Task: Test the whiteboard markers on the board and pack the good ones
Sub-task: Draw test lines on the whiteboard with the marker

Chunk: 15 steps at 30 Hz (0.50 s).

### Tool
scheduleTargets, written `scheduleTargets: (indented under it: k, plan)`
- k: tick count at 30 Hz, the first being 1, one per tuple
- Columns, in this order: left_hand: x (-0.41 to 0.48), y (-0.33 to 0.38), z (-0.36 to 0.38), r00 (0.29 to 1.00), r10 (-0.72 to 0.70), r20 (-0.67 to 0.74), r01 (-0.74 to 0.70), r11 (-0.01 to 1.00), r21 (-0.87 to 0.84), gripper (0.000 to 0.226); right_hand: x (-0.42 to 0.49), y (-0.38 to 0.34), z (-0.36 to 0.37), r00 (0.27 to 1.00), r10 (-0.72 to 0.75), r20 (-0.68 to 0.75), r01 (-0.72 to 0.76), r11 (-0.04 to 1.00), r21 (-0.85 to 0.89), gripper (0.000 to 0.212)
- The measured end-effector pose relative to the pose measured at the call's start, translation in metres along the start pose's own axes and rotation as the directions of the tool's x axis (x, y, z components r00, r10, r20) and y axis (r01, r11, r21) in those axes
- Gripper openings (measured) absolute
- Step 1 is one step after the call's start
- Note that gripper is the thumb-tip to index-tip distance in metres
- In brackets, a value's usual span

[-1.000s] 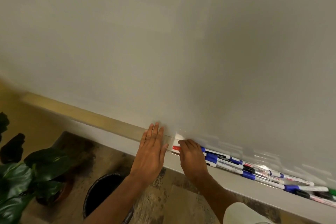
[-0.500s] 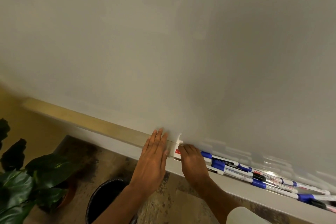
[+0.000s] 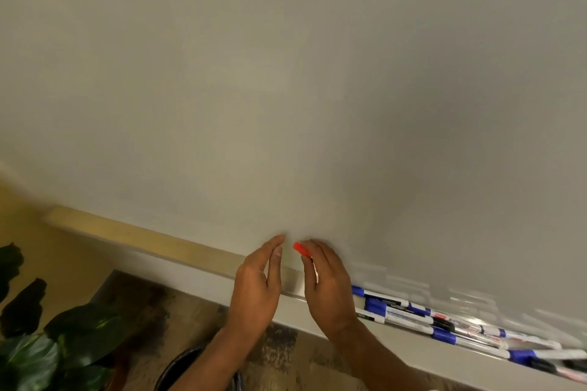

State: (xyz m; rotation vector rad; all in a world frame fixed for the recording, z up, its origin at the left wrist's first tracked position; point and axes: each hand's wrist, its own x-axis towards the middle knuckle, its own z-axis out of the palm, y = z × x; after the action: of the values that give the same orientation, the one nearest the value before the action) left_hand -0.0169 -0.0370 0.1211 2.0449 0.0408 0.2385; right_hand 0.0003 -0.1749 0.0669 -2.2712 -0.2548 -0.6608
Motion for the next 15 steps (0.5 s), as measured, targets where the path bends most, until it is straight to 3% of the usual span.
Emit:
scheduleTargets:
  k: [6,10,15]
  plan:
    - [0.011,0.077,-0.007,0.999,-0.024,-0.045,0.009,0.953,-0.304,0.023,0.039,-0.060,-0.065,0.988,0.121,-0.096,-0.079,0.931,0.358,0.026]
    - [0.014,0.134,-0.018,0.998,0.002,0.061,0.027,0.886,-0.463,0.024,0.062,-0.097,-0.113,0.969,0.237,-0.072,-0.167,0.839,0.517,0.026]
    - [0.013,0.201,-0.035,0.974,0.062,0.216,0.082,0.796,-0.599,0.028,0.085,-0.134,-0.174,0.955,0.268,-0.125,-0.143,0.790,0.597,0.026]
